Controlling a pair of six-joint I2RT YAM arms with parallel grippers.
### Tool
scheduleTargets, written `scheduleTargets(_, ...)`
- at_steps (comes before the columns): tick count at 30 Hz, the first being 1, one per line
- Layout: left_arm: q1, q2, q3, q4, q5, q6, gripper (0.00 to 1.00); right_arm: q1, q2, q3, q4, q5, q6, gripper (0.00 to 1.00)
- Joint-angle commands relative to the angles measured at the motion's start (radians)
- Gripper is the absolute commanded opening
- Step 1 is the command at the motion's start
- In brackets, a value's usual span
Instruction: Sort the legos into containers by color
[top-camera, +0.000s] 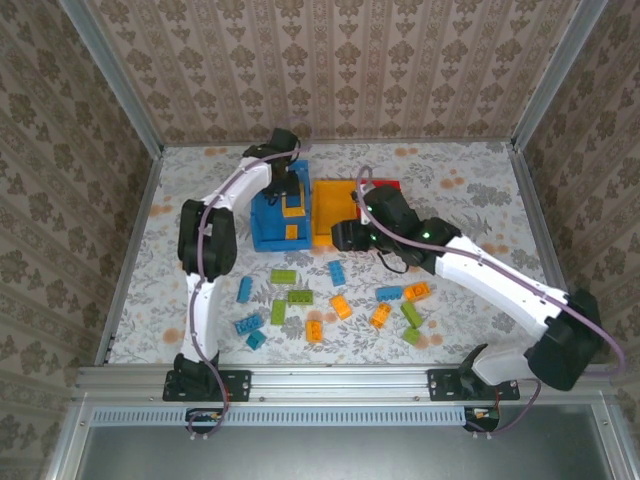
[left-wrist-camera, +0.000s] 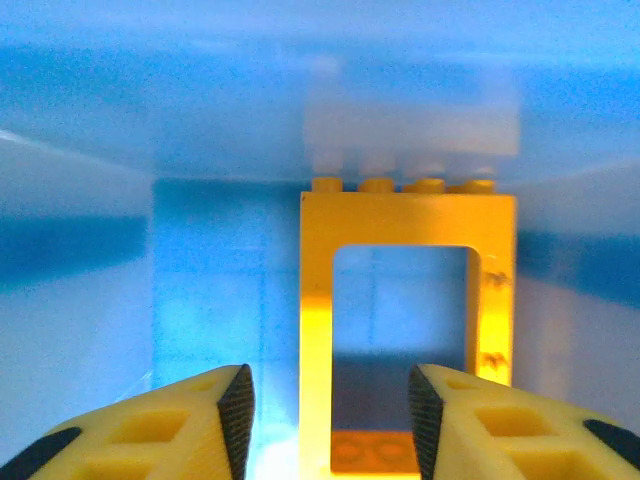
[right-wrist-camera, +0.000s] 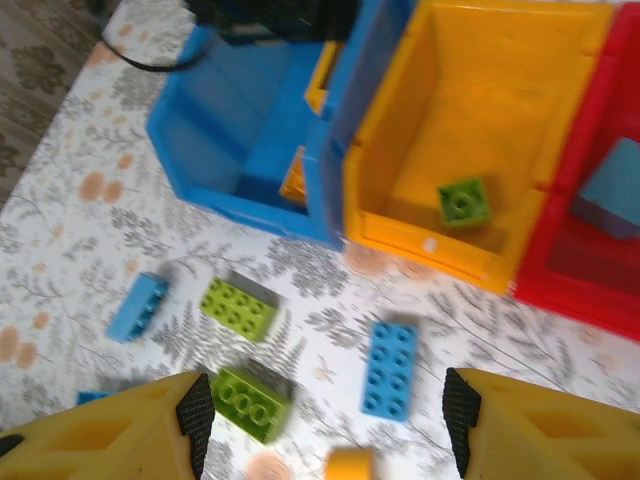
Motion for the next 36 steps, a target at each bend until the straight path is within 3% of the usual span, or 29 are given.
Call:
scheduleTargets(1,-0.007,-0.162,-0.050,0.014,0.023,-0.046,0.52,-0.008,-0.061,-0.048,-0.077,0.049,-0.044,0.65)
scheduleTargets(8,-0.038,-0.498,-0.360,0.101,0.063,-0.105,0.59,0.047,0.085,-0.070,-0.107,0.020,0.000,0.66)
scheduleTargets(16,-0.201,-0.949,-0.741,0.152,0.166,-0.089,0.64,0.116,0.342,0.022,-0.111,0.040,0.066,0.66)
scheduleTargets(21,-0.309,-1.161,-0.911,0.158,0.164,-0.129,0.65,0.119,0.435,0.044,-0.109,0.064,0.087,0.65)
scheduleTargets(30,-0.394,-1.265,-0.985,0.143,0.145,-0.186,0.65,0.117,0.574,0.114,-0.104,0.109,0.089,0.62)
scheduleTargets(36,-0.436,-1.277,-0.982,0.144,0.107,-0.200,0.63,0.110,0.620,0.141,-0.105,0.148,0.079,0.47)
